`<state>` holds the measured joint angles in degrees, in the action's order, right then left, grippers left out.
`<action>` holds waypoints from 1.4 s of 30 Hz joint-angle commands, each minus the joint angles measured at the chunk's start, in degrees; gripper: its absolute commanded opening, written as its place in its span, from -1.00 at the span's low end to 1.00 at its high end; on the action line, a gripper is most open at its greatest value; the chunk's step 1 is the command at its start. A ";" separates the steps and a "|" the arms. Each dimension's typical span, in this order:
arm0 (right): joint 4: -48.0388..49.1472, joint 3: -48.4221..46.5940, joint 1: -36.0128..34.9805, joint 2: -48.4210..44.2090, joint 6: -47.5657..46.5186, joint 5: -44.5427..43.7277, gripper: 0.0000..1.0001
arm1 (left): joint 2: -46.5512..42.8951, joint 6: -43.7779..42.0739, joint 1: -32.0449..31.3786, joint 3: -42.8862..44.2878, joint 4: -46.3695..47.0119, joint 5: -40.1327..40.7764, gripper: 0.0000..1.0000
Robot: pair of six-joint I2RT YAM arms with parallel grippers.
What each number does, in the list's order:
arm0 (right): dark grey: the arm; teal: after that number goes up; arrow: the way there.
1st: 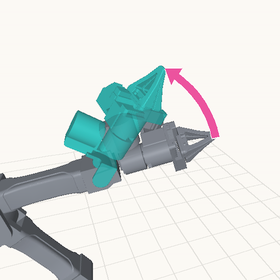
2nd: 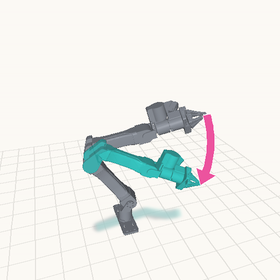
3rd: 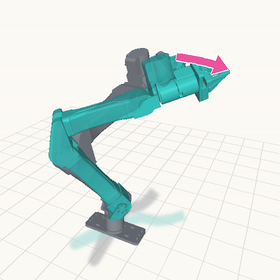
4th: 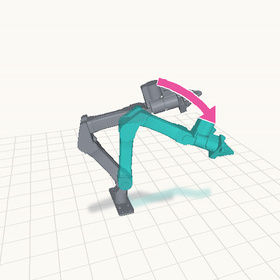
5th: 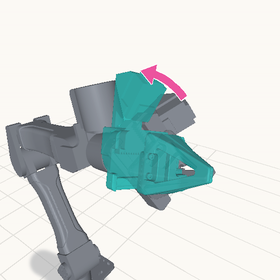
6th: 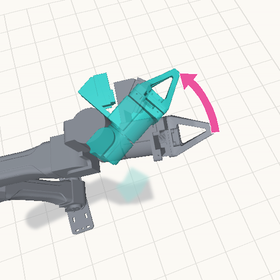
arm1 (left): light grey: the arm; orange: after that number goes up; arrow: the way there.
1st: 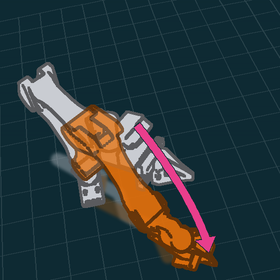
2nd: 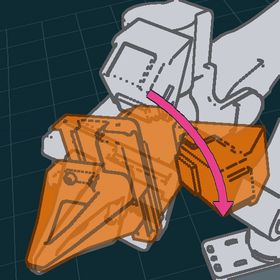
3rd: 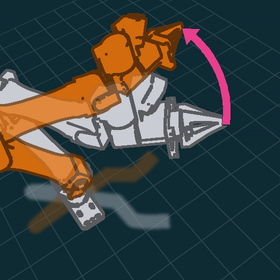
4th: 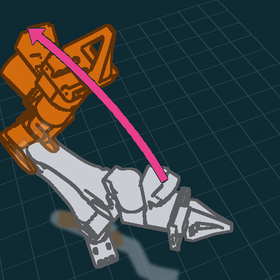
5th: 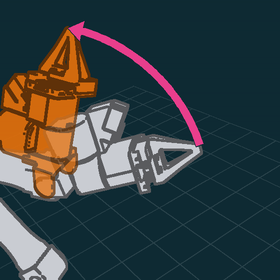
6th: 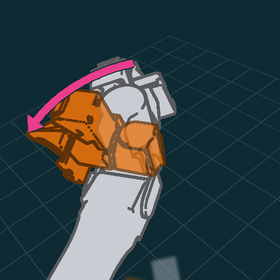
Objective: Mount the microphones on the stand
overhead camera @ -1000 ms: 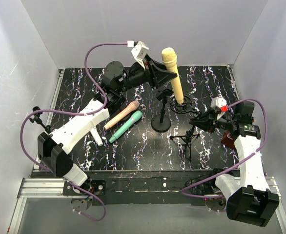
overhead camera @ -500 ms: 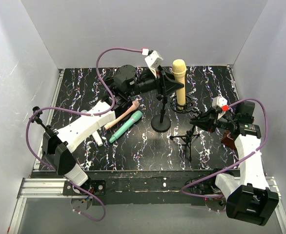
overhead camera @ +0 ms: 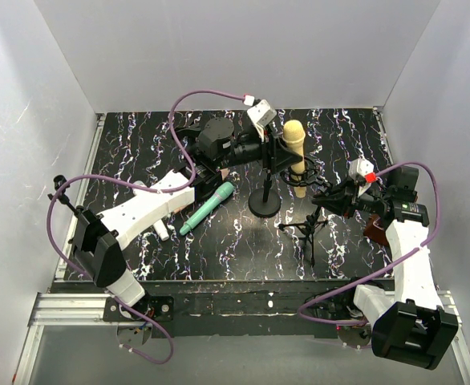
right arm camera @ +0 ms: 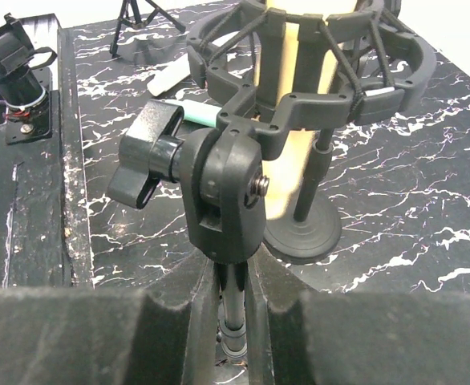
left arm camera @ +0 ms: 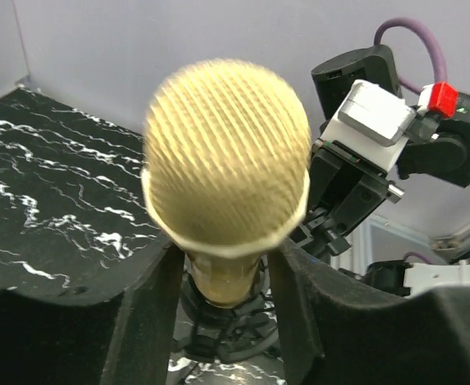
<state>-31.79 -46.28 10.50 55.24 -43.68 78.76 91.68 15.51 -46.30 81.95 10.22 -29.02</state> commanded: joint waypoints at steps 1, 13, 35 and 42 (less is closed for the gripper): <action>-8.20 1.19 0.22 1.45 1.06 -3.79 -0.59 | -2.38 2.07 -0.54 -0.57 -1.34 0.18 0.01; -8.73 0.93 1.19 1.45 0.88 -3.70 -0.68 | -15.63 -3.90 -0.45 -7.94 -6.61 7.03 0.83; 9.09 -5.57 2.94 1.35 18.53 -12.05 -0.97 | -61.97 1.37 -0.19 -43.54 -27.70 33.58 0.96; 23.25 -8.91 3.21 6.71 26.44 -17.40 -0.97 | -63.20 2.51 -0.28 -44.33 -29.20 34.29 0.96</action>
<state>-20.78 -51.05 13.19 59.96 -23.14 66.02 29.12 16.95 -46.61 38.70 -17.02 3.27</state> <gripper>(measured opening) 0.207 0.981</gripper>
